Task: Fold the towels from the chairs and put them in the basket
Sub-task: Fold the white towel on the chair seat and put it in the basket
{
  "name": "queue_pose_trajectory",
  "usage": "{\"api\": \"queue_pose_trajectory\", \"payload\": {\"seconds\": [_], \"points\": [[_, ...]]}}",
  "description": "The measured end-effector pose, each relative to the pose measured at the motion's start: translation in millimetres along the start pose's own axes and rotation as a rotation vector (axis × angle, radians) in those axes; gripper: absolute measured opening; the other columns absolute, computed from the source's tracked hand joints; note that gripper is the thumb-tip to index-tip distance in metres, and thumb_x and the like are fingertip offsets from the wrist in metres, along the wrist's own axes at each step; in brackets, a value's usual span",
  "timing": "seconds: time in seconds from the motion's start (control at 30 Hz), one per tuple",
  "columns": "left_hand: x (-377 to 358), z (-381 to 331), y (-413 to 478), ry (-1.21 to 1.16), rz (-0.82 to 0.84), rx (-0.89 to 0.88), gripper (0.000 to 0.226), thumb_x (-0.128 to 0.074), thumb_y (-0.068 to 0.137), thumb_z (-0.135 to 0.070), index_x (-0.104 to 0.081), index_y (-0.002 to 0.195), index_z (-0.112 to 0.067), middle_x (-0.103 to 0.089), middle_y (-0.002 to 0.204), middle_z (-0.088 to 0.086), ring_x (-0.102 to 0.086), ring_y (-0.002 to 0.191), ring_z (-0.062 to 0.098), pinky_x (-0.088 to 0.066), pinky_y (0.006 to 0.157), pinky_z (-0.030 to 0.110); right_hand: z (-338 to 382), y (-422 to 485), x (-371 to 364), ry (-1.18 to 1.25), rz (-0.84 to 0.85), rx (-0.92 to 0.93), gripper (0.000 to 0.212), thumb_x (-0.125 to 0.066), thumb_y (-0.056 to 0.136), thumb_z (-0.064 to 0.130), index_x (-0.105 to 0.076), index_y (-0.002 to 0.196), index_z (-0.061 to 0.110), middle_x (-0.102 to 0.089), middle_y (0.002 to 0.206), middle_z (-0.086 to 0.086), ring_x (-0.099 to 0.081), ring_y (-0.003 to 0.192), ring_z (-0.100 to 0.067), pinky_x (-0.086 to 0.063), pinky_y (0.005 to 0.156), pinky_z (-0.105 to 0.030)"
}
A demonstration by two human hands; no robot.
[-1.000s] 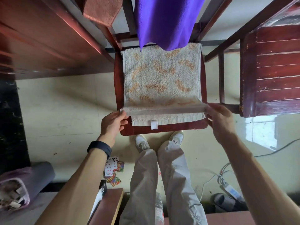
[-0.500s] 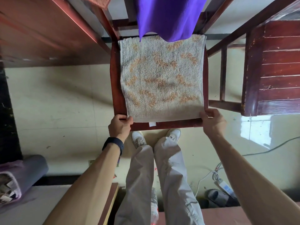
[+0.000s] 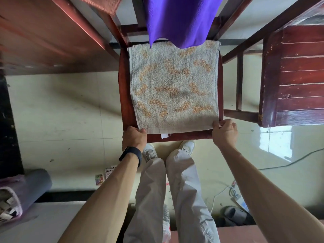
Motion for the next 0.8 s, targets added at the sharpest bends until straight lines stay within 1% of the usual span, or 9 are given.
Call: {"api": "queue_pose_trajectory", "payload": {"seconds": [0.13, 0.2, 0.27, 0.33, 0.4, 0.5, 0.63, 0.73, 0.8], "points": [[-1, -2, 0, -0.030, 0.026, 0.041, 0.032, -0.054, 0.093, -0.035, -0.061, 0.106, -0.006, -0.066, 0.105, 0.014, -0.065, 0.096, 0.039, -0.047, 0.073, 0.037, 4, 0, 3, 0.025, 0.035, -0.035, 0.035, -0.046, 0.104, 0.033, -0.054, 0.115, 0.001, -0.054, 0.122, -0.022, -0.052, 0.112, -0.039, -0.036, 0.096, -0.039], [5, 0, -3, -0.172, 0.072, 0.037, 0.022, -0.059, 0.092, -0.030, -0.060, 0.094, -0.008, -0.067, 0.093, 0.009, -0.068, 0.090, 0.034, -0.053, 0.076, 0.035, 2, -2, 7, 0.070, 0.052, -0.055, 0.037, -0.045, 0.103, 0.035, -0.052, 0.114, 0.001, -0.057, 0.117, -0.021, -0.055, 0.108, -0.039, -0.040, 0.095, -0.042], [18, 4, -10, -0.397, 0.122, 0.031, 0.014, -0.065, 0.090, -0.024, -0.062, 0.083, -0.013, -0.070, 0.079, 0.003, -0.072, 0.073, 0.023, -0.058, 0.068, 0.033, 0, -6, 15, 0.186, 0.114, -0.089, 0.036, -0.049, 0.099, 0.040, -0.052, 0.108, 0.006, -0.065, 0.103, -0.014, -0.063, 0.094, -0.034, -0.052, 0.091, -0.047], [42, 7, -23, -0.579, 0.151, 0.051, 0.012, -0.072, 0.089, -0.018, -0.061, 0.086, -0.013, -0.072, 0.080, 0.004, -0.067, 0.064, 0.014, -0.052, 0.052, 0.023, 0, -10, 28, 0.405, 0.176, -0.161, 0.030, -0.060, 0.094, 0.036, -0.051, 0.101, 0.008, -0.070, 0.090, -0.012, -0.070, 0.080, -0.030, -0.060, 0.080, -0.049], [72, 10, -36, -0.687, 0.177, 0.077, 0.026, -0.081, 0.081, -0.016, -0.058, 0.094, -0.014, -0.072, 0.084, 0.006, -0.062, 0.062, 0.012, -0.048, 0.048, 0.019, 6, -22, 54, 0.529, 0.206, -0.196, 0.023, -0.069, 0.092, 0.022, -0.053, 0.099, 0.007, -0.066, 0.088, -0.012, -0.067, 0.069, -0.022, -0.059, 0.071, -0.040], [121, 8, -61, -0.744, 0.273, 0.098, 0.044, -0.088, 0.072, -0.017, -0.056, 0.101, -0.015, -0.071, 0.070, 0.002, -0.058, 0.055, 0.011, -0.048, 0.050, 0.021, 22, -49, 103, 0.660, 0.234, -0.202, 0.023, -0.075, 0.087, 0.008, -0.057, 0.102, 0.007, -0.063, 0.083, -0.017, -0.060, 0.058, -0.019, -0.058, 0.070, -0.037], [188, -14, -109, -0.866, 0.383, 0.021, 0.030, -0.081, 0.077, -0.006, -0.060, 0.093, -0.019, -0.069, 0.075, 0.003, -0.057, 0.051, 0.010, -0.049, 0.050, 0.021, 58, -96, 176, 0.777, 0.244, -0.101, 0.014, -0.070, 0.088, -0.001, -0.063, 0.095, 0.009, -0.064, 0.075, -0.015, -0.061, 0.059, -0.021, -0.059, 0.055, -0.026], [239, -28, -144, -0.890, 0.398, -0.067, 0.022, -0.077, 0.081, -0.004, -0.063, 0.090, -0.019, -0.067, 0.068, -0.001, -0.053, 0.046, 0.009, -0.044, 0.046, 0.020, 73, -129, 225, 0.850, 0.216, -0.002, 0.009, -0.070, 0.090, 0.002, -0.069, 0.096, 0.008, -0.064, 0.077, -0.015, -0.062, 0.073, -0.028, -0.064, 0.070, -0.038], [266, -27, -159, -0.803, 0.381, -0.104, 0.018, -0.077, 0.081, -0.007, -0.068, 0.093, -0.018, -0.068, 0.067, -0.001, -0.046, 0.040, 0.007, -0.039, 0.041, 0.016, 74, -147, 241, 0.791, 0.206, 0.019, 0.013, -0.069, 0.090, 0.001, -0.071, 0.102, 0.003, -0.062, 0.073, -0.014, -0.059, 0.070, -0.029, -0.063, 0.072, -0.042]]}}
Point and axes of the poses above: each hand's wrist, its own y-axis towards the middle knuckle, its own x-axis out of the back of the hand, z = x × y, the point moved 2 cm from there along y, towards the middle knuckle
